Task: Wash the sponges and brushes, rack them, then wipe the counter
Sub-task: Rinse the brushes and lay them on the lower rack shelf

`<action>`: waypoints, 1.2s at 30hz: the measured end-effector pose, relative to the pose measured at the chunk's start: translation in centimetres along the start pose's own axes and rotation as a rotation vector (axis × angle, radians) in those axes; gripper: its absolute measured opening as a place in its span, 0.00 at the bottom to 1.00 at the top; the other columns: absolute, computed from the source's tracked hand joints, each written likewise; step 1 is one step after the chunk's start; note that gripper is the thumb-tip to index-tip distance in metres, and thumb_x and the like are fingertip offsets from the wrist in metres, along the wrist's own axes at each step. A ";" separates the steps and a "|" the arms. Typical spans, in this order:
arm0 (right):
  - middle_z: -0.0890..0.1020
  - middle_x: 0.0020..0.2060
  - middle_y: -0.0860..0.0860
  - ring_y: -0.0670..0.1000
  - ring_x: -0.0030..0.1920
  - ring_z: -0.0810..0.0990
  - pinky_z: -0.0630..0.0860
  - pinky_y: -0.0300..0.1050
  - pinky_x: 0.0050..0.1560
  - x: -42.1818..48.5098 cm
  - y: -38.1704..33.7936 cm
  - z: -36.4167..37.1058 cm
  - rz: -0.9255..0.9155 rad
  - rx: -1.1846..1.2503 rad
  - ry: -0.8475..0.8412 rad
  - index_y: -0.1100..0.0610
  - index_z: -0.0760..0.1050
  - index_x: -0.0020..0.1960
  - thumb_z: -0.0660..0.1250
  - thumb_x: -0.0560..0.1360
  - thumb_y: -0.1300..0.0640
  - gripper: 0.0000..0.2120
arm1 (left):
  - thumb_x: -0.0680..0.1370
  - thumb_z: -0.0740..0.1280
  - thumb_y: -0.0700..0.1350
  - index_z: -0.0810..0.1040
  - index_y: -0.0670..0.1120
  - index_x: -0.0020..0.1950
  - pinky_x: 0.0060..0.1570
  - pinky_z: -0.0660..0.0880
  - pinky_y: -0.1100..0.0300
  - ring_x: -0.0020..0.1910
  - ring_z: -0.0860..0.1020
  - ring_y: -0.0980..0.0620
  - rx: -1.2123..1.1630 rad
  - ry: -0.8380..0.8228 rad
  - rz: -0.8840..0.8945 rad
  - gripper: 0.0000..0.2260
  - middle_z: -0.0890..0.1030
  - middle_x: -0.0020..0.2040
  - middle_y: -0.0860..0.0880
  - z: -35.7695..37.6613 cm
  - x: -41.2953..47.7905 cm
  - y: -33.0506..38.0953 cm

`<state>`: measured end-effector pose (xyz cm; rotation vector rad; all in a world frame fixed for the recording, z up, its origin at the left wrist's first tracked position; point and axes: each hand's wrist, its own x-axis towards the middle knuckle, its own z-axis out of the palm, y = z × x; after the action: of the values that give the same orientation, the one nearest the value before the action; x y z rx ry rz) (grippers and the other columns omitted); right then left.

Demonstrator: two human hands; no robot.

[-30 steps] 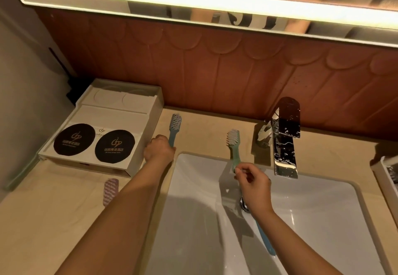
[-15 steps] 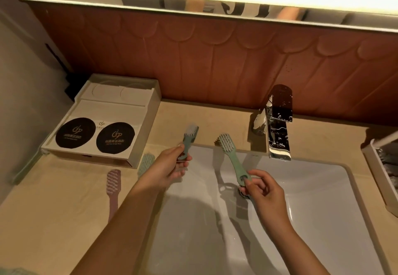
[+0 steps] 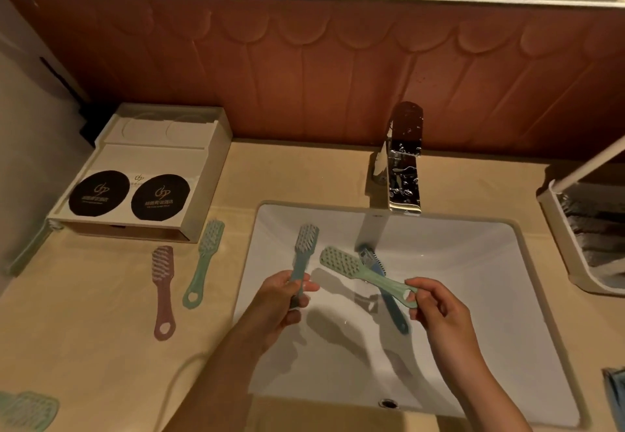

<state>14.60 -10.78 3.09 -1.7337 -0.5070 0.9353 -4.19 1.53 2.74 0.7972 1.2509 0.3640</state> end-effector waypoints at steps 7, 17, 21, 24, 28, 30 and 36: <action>0.78 0.37 0.55 0.51 0.37 0.72 0.71 0.44 0.43 0.5 0.5 -5.8 0.045 -0.101 -0.116 0.56 0.79 0.46 0.56 0.79 0.64 0.13 | 0.80 0.58 0.50 0.75 0.43 0.49 0.22 0.57 0.66 0.28 0.67 0.56 0.079 -0.033 -0.026 0.12 0.77 0.36 0.50 5.1 -2.2 -1.2; 0.79 0.38 0.51 0.50 0.38 0.74 0.69 0.41 0.39 2.1 0.5 -13.9 -0.070 -0.399 -0.130 0.52 0.78 0.44 0.58 0.78 0.65 0.13 | 0.76 0.67 0.45 0.75 0.46 0.46 0.25 0.63 0.65 0.28 0.68 0.56 0.207 -0.050 0.142 0.04 0.72 0.33 0.49 12.9 -3.0 -3.4; 0.77 0.57 0.45 0.50 0.57 0.72 0.68 0.46 0.56 2.8 0.3 -16.3 -0.248 -0.917 -0.130 0.49 0.73 0.60 0.60 0.78 0.54 0.12 | 0.76 0.68 0.47 0.74 0.45 0.47 0.25 0.64 0.64 0.29 0.67 0.55 0.259 -0.058 0.195 0.06 0.72 0.34 0.48 16.3 -3.3 -4.0; 0.74 0.61 0.43 0.48 0.63 0.70 0.61 0.43 0.63 2.6 -0.2 -17.0 -0.339 -0.938 -0.235 0.47 0.71 0.63 0.56 0.77 0.44 0.17 | 0.76 0.68 0.46 0.74 0.44 0.50 0.25 0.65 0.66 0.30 0.67 0.55 0.284 -0.062 0.221 0.08 0.72 0.35 0.47 18.8 -3.6 -4.2; 0.81 0.54 0.47 0.50 0.56 0.77 0.63 0.49 0.62 2.3 0.3 -18.1 -0.557 -0.969 -0.238 0.51 0.76 0.60 0.52 0.72 0.35 0.27 | 0.75 0.68 0.45 0.74 0.42 0.49 0.25 0.65 0.69 0.29 0.68 0.56 0.317 -0.059 0.269 0.08 0.71 0.33 0.49 22.2 -3.8 -4.4; 0.83 0.51 0.48 0.51 0.49 0.80 0.69 0.47 0.54 2.4 0.3 -18.9 -0.610 -0.967 -0.204 0.52 0.77 0.58 0.57 0.72 0.40 0.23 | 0.75 0.68 0.46 0.74 0.45 0.48 0.26 0.65 0.67 0.30 0.68 0.56 0.307 -0.078 0.262 0.07 0.71 0.33 0.50 23.8 -4.0 -4.5; 0.83 0.44 0.47 0.50 0.44 0.80 0.75 0.48 0.46 3.2 -0.5 -22.8 -0.649 -0.835 -0.160 0.54 0.79 0.50 0.62 0.71 0.45 0.16 | 0.76 0.67 0.49 0.74 0.46 0.49 0.28 0.64 0.64 0.31 0.68 0.56 0.255 -0.103 0.223 0.08 0.74 0.36 0.49 27.4 -4.5 -5.0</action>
<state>34.56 -21.90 5.65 -1.9889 -1.6235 0.3903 19.29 -13.99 5.03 1.1655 1.1271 0.3417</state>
